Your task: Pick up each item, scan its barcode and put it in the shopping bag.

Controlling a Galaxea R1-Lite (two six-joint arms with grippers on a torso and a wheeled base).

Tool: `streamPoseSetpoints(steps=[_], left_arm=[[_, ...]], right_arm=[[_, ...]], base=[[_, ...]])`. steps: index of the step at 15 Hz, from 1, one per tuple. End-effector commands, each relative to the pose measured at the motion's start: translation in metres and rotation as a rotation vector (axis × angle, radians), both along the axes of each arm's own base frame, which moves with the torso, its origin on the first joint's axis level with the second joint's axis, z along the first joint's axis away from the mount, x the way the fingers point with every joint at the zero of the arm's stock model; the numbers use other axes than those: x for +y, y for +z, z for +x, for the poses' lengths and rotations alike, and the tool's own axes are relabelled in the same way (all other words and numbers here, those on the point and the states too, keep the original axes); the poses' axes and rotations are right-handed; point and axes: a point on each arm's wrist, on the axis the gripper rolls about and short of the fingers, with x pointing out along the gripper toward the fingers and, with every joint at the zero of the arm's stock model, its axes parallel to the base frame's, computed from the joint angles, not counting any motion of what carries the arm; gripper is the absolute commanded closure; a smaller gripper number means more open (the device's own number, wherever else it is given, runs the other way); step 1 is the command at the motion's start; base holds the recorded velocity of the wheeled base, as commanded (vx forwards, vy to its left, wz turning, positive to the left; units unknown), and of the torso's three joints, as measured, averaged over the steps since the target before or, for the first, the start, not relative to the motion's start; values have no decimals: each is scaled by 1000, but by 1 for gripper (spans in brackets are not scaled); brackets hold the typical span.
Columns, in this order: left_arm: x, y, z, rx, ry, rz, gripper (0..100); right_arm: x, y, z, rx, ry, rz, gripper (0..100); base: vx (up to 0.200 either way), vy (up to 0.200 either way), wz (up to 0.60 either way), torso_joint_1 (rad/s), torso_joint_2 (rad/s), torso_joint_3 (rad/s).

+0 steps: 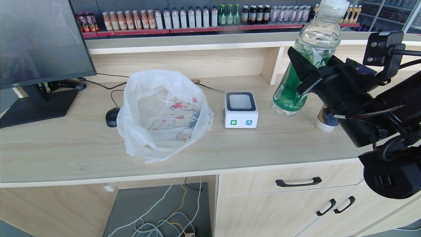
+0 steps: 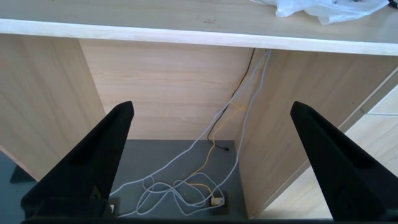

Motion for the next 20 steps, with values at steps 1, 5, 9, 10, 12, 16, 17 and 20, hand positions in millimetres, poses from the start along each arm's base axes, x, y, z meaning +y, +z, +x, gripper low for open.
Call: streamPoseSetpoints(steps=[1, 5, 9, 10, 12, 16, 17, 20], left_arm=[[0, 0, 0, 1, 0, -1, 0], [0, 0, 0, 1, 0, -1, 0], [0, 0, 0, 0, 3, -4, 0], [0, 0, 0, 0, 3, -4, 0], [0, 0, 0, 1, 0, 1, 0], [0, 0, 0, 0, 0, 2, 0], [0, 0, 0, 1, 0, 2, 0], [0, 0, 0, 0, 0, 2, 0]], right_arm=[[1, -3, 3, 7, 0, -3, 100], [1, -4, 4, 12, 4, 5, 100], [-5, -1, 6, 12, -2, 22, 100], [-5, -1, 6, 12, -1, 23, 100], [-5, -3, 6, 17, -1, 22, 100], [-4, -7, 8, 29, -1, 16, 100], [-3, -8, 10, 34, -2, 14, 100], [12, -9, 20, 40, -20, 58, 100]], base=[[0, 200, 0, 7, 2, -2], [0, 200, 0, 2, 1, 5], [0, 200, 0, 2, 2, 4], [0, 200, 0, 7, -2, -2], [0, 200, 0, 2, 0, 0], [0, 0, 0, 0, 0, 0], [0, 0, 0, 0, 0, 0], [0, 0, 0, 0, 0, 0]])
